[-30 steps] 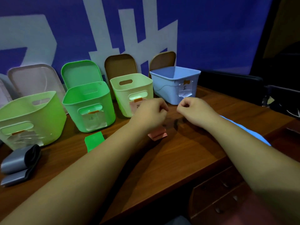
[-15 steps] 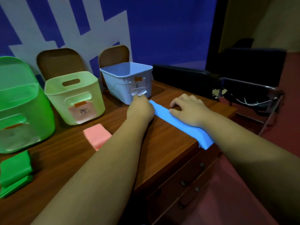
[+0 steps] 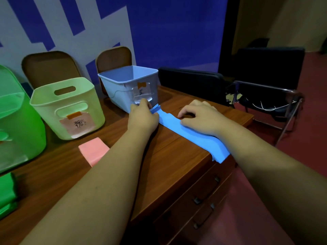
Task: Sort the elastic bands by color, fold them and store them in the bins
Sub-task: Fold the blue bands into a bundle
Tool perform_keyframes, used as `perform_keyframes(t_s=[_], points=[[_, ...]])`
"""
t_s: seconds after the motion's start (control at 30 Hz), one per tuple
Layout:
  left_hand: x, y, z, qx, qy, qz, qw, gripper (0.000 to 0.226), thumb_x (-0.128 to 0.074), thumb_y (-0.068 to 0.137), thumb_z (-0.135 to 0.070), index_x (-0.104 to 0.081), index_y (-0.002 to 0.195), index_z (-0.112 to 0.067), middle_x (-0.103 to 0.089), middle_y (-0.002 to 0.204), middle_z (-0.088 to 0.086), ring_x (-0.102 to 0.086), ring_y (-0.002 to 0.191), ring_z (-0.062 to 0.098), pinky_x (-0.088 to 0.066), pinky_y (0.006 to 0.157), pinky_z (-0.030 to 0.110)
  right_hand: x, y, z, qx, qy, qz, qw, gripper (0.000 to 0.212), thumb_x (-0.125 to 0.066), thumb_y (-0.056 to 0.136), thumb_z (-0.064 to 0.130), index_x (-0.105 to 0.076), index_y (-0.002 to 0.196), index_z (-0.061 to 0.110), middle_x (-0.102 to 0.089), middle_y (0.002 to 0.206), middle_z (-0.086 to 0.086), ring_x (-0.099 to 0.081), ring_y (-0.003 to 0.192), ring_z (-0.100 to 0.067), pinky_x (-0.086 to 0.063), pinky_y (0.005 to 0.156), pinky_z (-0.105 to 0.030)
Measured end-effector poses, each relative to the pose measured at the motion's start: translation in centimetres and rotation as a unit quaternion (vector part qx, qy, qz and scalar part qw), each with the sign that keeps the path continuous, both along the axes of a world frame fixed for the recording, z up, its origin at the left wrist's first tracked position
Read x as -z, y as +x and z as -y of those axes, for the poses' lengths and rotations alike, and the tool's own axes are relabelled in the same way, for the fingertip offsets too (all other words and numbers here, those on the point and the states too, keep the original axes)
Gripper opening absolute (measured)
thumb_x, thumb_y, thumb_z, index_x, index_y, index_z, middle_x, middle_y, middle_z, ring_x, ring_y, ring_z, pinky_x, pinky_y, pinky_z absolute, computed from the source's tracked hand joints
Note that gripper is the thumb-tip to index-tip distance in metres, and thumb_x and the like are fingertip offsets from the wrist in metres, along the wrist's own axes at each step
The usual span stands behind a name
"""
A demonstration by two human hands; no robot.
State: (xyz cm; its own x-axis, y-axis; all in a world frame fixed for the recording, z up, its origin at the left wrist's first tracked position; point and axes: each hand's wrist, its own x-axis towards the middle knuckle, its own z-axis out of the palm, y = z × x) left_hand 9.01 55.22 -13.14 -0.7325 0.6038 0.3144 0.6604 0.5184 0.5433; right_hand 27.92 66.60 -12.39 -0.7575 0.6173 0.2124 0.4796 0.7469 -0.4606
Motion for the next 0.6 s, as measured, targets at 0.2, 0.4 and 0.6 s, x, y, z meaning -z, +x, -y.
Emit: perform_keyframes(t_s=[0.2, 0.4, 0.6], points=[[-0.8, 0.9, 0.3, 0.039, 0.079, -0.022, 0.996, 0.024, -0.066, 0.093, -0.01, -0.051, 0.106, -0.024, -0.065, 0.102, 0.001, -0.063, 0.09, 0.022, -0.054, 0.074, 0.038, -0.4, 0.2, 0.2, -0.002, -0.006, -0.004, 1.0, 0.02, -0.064, 0.095, 0.051, -0.07, 0.114, 0.051, -0.052, 0.133, 0.016, -0.042, 0.132, -0.018, -0.041, 0.113, -0.044], [-1.6, 2.1, 0.5, 0.066, 0.16, -0.058, 0.983, 0.009, -0.064, 0.1, -0.02, -0.059, 0.107, -0.025, -0.065, 0.103, -0.006, -0.063, 0.092, 0.014, -0.058, 0.08, 0.036, 0.0, 0.0, -0.2, -0.013, -0.022, -0.025, 0.999, 0.029, -0.068, 0.092, 0.052, -0.064, 0.12, 0.057, -0.051, 0.132, 0.017, -0.047, 0.13, -0.016, -0.047, 0.109, -0.044], [-1.5, 1.9, 0.7, 0.04, 0.2, -0.012, 0.979, 0.006, -0.062, 0.101, -0.021, -0.06, 0.106, -0.024, -0.065, 0.097, -0.008, -0.063, 0.087, 0.011, -0.055, 0.071, 0.029, 0.2, 0.4, -0.6, -0.077, -0.072, -0.096, 0.99, 0.014, -0.072, 0.094, 0.044, -0.074, 0.105, 0.054, -0.057, 0.121, 0.022, -0.053, 0.121, -0.007, -0.051, 0.104, -0.039]])
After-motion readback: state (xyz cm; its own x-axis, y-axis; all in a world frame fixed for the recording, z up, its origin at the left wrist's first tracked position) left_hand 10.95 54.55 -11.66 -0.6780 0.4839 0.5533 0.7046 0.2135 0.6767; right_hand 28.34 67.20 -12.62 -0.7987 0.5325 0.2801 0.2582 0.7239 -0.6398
